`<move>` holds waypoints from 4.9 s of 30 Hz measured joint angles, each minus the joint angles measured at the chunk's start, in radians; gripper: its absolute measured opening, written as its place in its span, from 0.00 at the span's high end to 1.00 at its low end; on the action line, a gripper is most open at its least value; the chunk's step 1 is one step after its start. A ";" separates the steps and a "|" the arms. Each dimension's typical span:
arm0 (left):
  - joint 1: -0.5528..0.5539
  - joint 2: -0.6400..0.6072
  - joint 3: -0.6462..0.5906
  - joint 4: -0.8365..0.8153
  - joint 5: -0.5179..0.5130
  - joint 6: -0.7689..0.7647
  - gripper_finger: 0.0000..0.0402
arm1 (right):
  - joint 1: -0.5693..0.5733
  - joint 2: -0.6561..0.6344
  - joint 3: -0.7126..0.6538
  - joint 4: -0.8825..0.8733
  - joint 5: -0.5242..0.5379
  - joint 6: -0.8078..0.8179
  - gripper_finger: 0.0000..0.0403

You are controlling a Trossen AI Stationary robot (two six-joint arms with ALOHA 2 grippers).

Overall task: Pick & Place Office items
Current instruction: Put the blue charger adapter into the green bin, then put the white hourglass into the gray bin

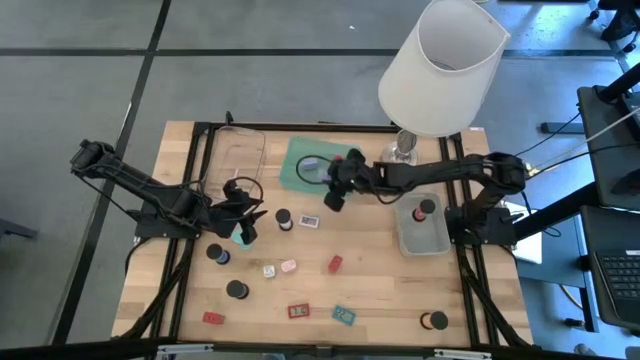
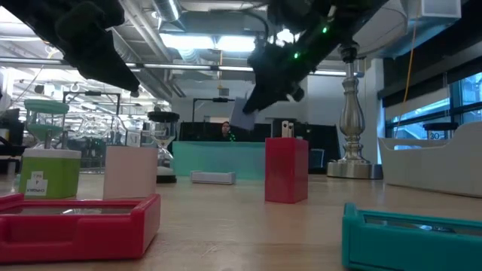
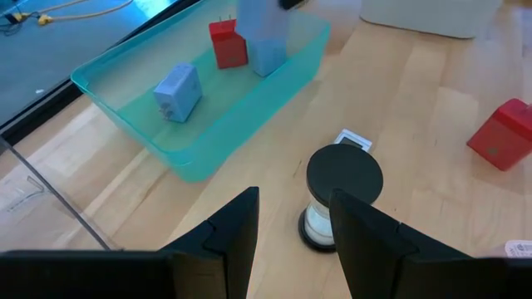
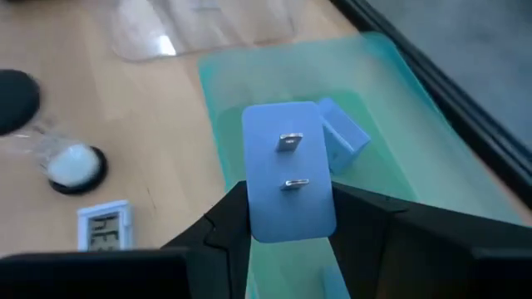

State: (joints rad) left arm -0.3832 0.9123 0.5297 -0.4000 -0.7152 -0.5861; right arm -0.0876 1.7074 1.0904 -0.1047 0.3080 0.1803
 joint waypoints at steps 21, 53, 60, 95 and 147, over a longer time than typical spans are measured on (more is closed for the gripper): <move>-0.010 0.000 0.000 -0.014 0.001 -0.003 0.64 | -0.043 0.082 -0.001 -0.218 -0.053 0.044 0.69; 0.016 0.000 0.000 0.073 -0.008 0.158 0.60 | -0.048 0.039 0.180 -0.492 -0.006 0.070 0.33; 0.034 0.033 0.001 0.258 0.145 0.302 0.45 | -0.017 0.022 0.295 -0.576 0.020 0.040 0.34; 0.216 0.380 -0.001 0.474 0.319 0.292 0.27 | 0.135 0.022 0.325 -0.815 0.016 0.047 0.34; 0.473 0.438 0.014 0.117 0.683 1.062 0.28 | 0.135 0.022 0.325 -0.819 0.014 0.046 0.34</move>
State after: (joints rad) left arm 0.0896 1.3507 0.5442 -0.2834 -0.0319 0.4762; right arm 0.0479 1.7294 1.4158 -0.9241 0.3218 0.2268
